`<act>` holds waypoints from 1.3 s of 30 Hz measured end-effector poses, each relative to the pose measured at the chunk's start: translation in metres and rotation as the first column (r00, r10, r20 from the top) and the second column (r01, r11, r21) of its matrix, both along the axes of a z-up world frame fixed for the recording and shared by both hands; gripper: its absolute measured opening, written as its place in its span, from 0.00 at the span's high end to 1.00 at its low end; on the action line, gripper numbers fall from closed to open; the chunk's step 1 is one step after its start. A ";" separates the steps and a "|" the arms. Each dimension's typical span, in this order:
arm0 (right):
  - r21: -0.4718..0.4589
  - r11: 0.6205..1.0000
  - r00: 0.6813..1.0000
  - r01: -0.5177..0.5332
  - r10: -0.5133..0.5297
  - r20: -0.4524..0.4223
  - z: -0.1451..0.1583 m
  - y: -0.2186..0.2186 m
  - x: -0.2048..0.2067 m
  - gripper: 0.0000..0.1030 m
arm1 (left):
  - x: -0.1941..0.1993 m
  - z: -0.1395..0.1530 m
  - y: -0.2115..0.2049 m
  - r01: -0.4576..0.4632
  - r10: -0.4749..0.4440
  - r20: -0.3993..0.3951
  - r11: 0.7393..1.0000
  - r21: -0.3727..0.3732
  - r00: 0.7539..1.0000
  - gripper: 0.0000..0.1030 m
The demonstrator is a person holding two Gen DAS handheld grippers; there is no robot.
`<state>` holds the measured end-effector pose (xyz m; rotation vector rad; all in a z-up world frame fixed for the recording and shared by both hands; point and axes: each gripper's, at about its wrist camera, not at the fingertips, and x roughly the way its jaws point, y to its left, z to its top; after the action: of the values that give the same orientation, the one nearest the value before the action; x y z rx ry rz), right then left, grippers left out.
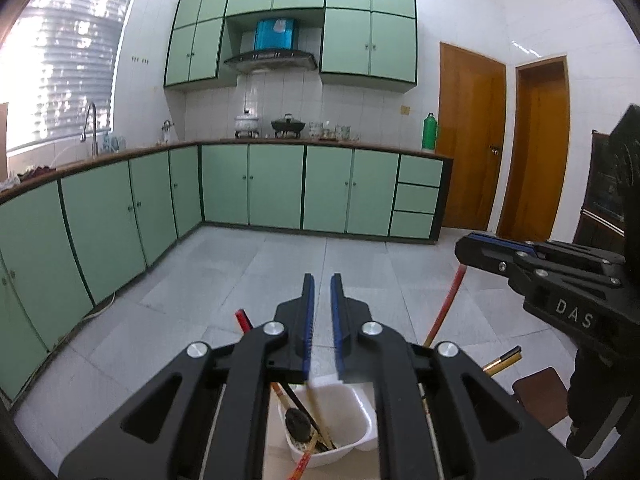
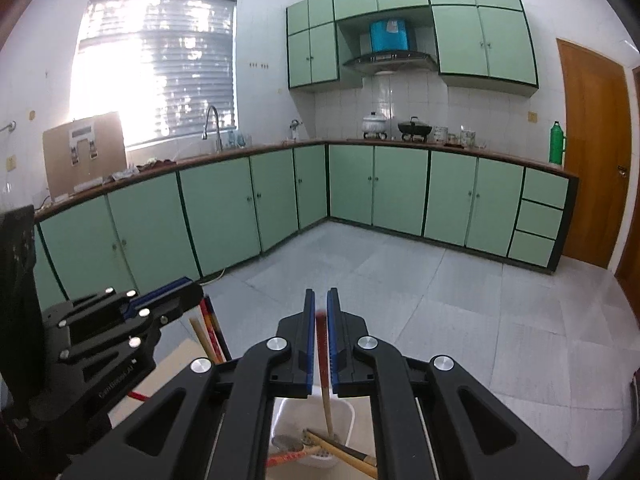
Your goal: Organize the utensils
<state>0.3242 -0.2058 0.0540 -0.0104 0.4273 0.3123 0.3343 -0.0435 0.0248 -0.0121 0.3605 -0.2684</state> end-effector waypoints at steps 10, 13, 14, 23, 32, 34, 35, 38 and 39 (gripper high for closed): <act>0.018 0.997 0.997 0.071 -0.071 0.013 0.009 -0.022 -0.028 0.57 | -0.036 0.017 0.016 -0.025 0.025 0.032 1.000 -0.010 0.999 0.48; 0.029 0.995 0.995 0.096 -0.096 0.029 0.013 -0.035 -0.050 0.47 | -0.055 0.021 0.022 -0.037 0.038 0.042 0.999 -0.013 0.998 0.36; 0.032 0.994 0.994 0.101 -0.102 0.035 0.014 -0.038 -0.057 0.43 | -0.064 0.021 0.023 -0.040 0.040 0.045 0.999 -0.011 0.998 0.35; 0.031 0.993 0.991 0.118 -0.119 0.055 0.006 -0.050 -0.130 0.18 | -0.133 0.010 0.035 -0.054 0.054 0.021 0.998 -0.014 0.998 0.19; 0.088 0.990 0.994 0.110 -0.110 -0.005 -0.024 -0.044 -0.189 0.06 | -0.184 -0.017 0.046 -0.087 0.085 -0.063 0.996 -0.032 0.994 0.10; 0.086 0.990 0.993 0.115 -0.114 -0.014 -0.027 -0.041 -0.198 0.06 | -0.194 -0.022 0.045 -0.093 0.090 -0.080 0.995 -0.024 0.993 0.10; 0.081 0.989 0.993 0.120 -0.120 -0.016 -0.030 -0.040 -0.204 0.06 | -0.198 -0.023 0.045 -0.097 0.095 -0.082 0.995 -0.018 0.992 0.09; 0.081 0.989 0.992 0.123 -0.122 -0.027 -0.034 -0.036 -0.216 0.06 | -0.216 -0.027 0.045 -0.103 0.103 -0.080 0.995 -0.005 0.991 0.09; 0.081 0.990 0.993 0.119 -0.117 -0.034 -0.035 -0.035 -0.219 0.06 | -0.220 -0.027 0.045 -0.102 0.102 -0.082 0.995 -0.004 0.991 0.09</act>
<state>0.1052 -0.2405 0.0190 0.1003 0.4415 0.2132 0.1140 0.0014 -0.0026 -0.0496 0.4383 -0.1685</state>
